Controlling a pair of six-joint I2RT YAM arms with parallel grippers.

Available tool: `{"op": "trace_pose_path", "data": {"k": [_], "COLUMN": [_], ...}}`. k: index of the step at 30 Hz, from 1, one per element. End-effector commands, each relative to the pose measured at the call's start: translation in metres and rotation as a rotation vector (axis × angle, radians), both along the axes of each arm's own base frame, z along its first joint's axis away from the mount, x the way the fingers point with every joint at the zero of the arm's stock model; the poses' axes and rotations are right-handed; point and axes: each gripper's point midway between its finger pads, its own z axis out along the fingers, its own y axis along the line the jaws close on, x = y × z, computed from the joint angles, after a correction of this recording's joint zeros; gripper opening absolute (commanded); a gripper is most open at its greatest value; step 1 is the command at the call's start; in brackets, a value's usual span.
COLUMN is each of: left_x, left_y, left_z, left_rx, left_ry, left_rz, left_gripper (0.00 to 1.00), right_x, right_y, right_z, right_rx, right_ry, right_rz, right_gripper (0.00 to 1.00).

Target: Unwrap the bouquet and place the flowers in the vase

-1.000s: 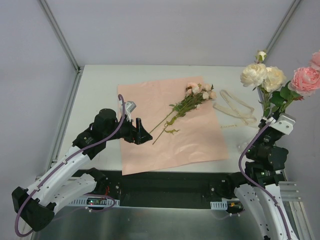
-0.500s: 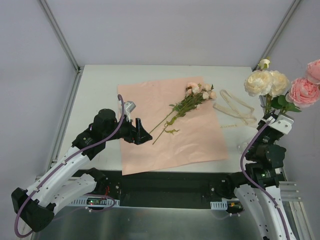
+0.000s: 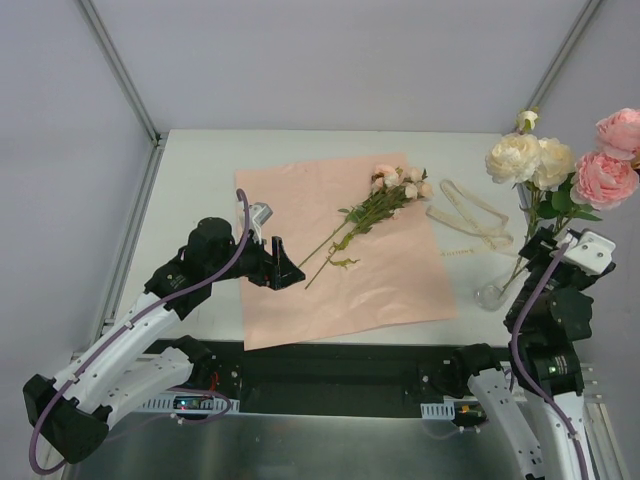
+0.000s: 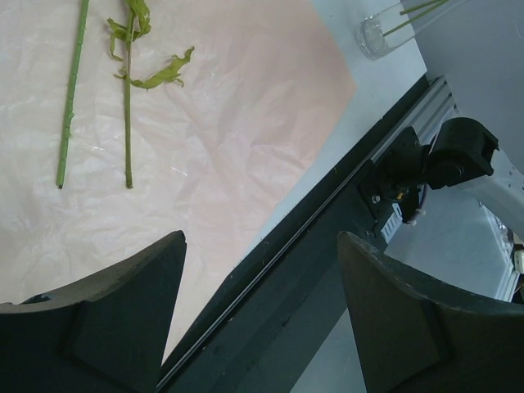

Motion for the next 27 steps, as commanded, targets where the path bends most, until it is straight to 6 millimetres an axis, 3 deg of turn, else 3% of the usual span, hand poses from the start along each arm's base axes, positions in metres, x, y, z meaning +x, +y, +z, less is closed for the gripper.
{"op": "trace_pose_path", "data": {"k": [1,8,12,15,20,24,27], "left_x": [0.001,0.002,0.002,0.002,0.007,0.009,0.011], "left_y": [-0.005,-0.007,-0.011,-0.015,-0.020,-0.023,-0.025], "left_z": [0.012,0.011,0.006,0.007,0.008,0.011,0.010], "left_rx": [-0.031,-0.031,-0.020,-0.018,-0.014,-0.017,-0.014], "left_ry": [-0.031,-0.025,-0.006,0.005,0.016,0.024,0.030], "left_rz": [-0.025,-0.036,-0.066,-0.096,-0.108,-0.117,-0.120], "left_gripper": [0.74,0.74,0.75,0.82,0.83,0.83,0.83], "right_x": [-0.019,-0.043,-0.056,-0.062,-0.067,-0.068,-0.070], "right_y": [-0.006,-0.006,-0.003,0.002,0.006,0.011,0.018], "right_z": [-0.005,-0.018,-0.015,-0.015,-0.023,-0.021,-0.018], "right_rx": [0.041,0.090,0.113,0.099,0.093,0.099,0.097], "right_ry": [0.057,0.150,0.174,0.222,0.294,0.301,0.315], "right_rz": [-0.014,0.015,0.050,0.099,0.132,0.170,0.217], "right_gripper": [0.68,0.79,0.84,0.88,0.92,1.00,1.00]}}
